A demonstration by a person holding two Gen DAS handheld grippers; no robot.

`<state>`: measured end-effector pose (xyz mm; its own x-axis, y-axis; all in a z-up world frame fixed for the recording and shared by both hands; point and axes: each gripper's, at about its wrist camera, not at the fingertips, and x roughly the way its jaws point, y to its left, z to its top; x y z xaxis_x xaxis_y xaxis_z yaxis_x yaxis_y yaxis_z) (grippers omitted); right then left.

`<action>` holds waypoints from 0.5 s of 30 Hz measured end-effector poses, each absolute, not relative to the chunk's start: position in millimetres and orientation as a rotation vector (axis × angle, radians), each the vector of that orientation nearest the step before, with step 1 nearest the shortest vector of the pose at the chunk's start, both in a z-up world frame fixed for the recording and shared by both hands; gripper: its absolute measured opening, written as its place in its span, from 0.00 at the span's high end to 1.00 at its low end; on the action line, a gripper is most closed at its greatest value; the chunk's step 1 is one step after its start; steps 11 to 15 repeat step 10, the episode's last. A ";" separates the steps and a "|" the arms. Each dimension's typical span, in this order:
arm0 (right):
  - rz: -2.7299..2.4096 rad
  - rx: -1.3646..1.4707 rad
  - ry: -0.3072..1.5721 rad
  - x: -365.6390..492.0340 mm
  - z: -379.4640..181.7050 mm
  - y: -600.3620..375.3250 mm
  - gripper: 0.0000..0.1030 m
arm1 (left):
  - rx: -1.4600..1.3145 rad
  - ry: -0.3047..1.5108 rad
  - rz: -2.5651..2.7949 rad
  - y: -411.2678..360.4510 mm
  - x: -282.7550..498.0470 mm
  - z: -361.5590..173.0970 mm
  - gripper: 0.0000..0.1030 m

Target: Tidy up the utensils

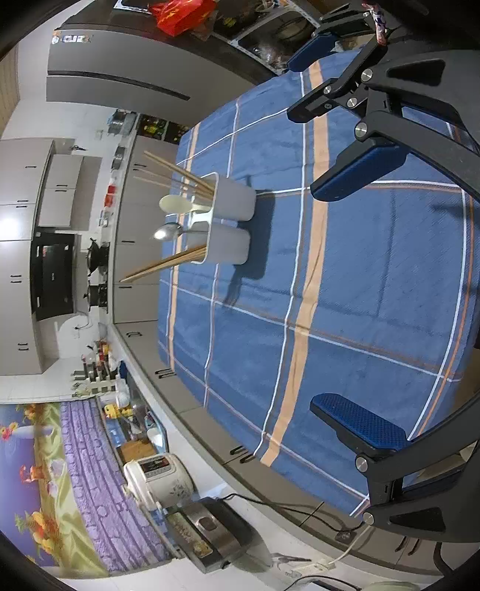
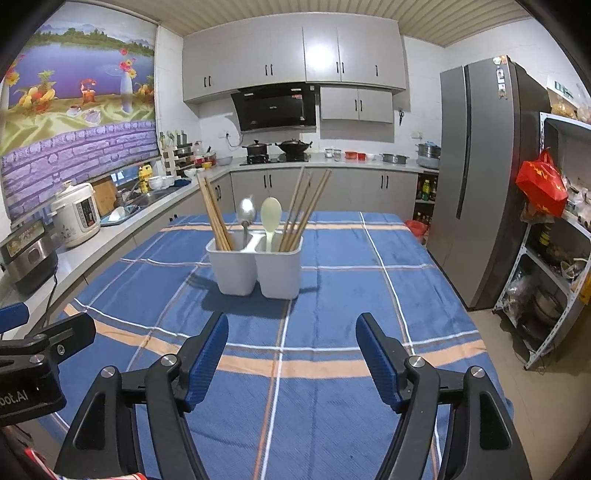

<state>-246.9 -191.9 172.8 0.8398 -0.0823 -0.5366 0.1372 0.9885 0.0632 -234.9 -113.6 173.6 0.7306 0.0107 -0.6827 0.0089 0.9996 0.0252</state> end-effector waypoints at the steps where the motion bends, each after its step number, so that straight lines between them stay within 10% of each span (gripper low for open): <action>1: -0.120 0.102 0.567 -247.5 171.5 -193.2 0.26 | 0.028 0.762 -0.002 -114.8 -233.8 171.4 0.00; 15: -0.157 0.105 0.612 -249.5 160.7 -207.9 0.26 | 0.028 0.814 -0.045 -128.2 -227.6 157.1 0.00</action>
